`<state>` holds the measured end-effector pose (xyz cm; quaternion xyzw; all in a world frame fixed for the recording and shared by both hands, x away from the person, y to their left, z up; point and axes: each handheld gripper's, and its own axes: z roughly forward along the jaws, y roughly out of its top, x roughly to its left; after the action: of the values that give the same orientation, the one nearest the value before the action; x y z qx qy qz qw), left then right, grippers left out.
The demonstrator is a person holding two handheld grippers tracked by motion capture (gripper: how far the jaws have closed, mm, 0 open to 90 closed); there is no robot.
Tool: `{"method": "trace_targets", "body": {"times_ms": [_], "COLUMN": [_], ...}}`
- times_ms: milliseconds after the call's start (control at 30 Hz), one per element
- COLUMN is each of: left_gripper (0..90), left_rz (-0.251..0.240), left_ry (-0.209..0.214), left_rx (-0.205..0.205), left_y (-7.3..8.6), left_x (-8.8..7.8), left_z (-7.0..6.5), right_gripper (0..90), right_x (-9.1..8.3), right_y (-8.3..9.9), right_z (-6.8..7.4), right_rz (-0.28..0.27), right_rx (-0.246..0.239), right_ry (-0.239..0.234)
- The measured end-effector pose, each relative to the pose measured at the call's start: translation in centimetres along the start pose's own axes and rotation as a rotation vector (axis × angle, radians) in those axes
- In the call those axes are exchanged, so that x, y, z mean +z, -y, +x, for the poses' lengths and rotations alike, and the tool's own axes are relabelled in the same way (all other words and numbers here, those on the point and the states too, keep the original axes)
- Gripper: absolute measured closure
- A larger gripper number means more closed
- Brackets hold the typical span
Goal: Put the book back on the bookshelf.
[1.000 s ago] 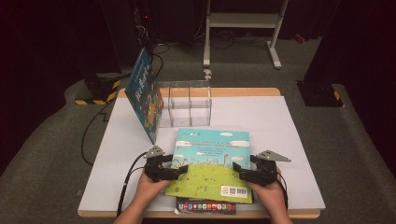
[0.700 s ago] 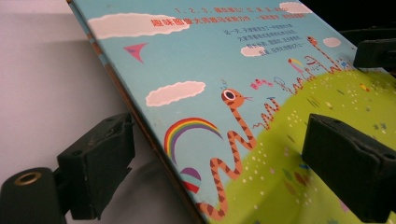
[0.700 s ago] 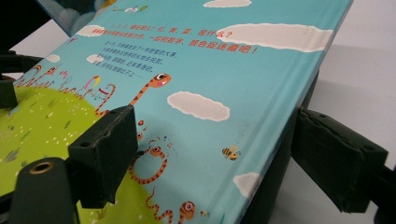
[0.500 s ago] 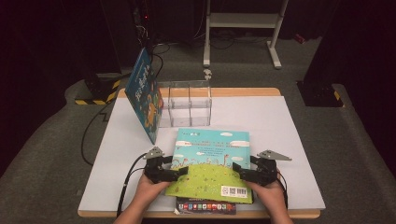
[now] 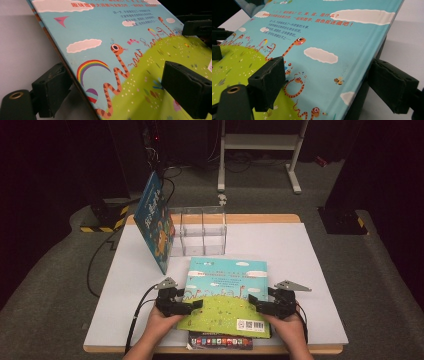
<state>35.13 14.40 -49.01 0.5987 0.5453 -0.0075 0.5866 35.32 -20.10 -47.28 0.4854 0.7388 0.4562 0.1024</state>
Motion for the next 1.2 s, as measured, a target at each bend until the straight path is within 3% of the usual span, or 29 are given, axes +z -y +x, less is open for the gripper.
{"method": "trace_targets", "body": {"times_ms": [467,767,1100,1200], "left_gripper": [11.2,15.3,23.0,25.0], "left_rz": [0.005,-0.032,-0.090,-0.106], "left_ry": [-0.011,-0.009,-0.008,-0.010], "left_rx": [0.017,0.033,0.095,0.088], "left_y": [-0.1,-0.3,-0.8,-1.0], "left_x": [-0.2,-0.7,-1.7,-1.7], "left_z": [-0.2,-0.7,-1.6,-1.9], "right_gripper": [15.4,17.1,20.3,21.6], "right_x": [-0.2,-0.7,-1.8,-2.1], "right_y": [-0.2,-0.3,-0.8,-1.0], "right_z": [0.4,0.8,1.6,1.8], "right_rz": [0.006,-0.019,-0.071,-0.086], "right_rx": [-0.007,-0.020,-0.059,-0.065], "right_ry": [0.017,0.035,0.070,0.083]}}
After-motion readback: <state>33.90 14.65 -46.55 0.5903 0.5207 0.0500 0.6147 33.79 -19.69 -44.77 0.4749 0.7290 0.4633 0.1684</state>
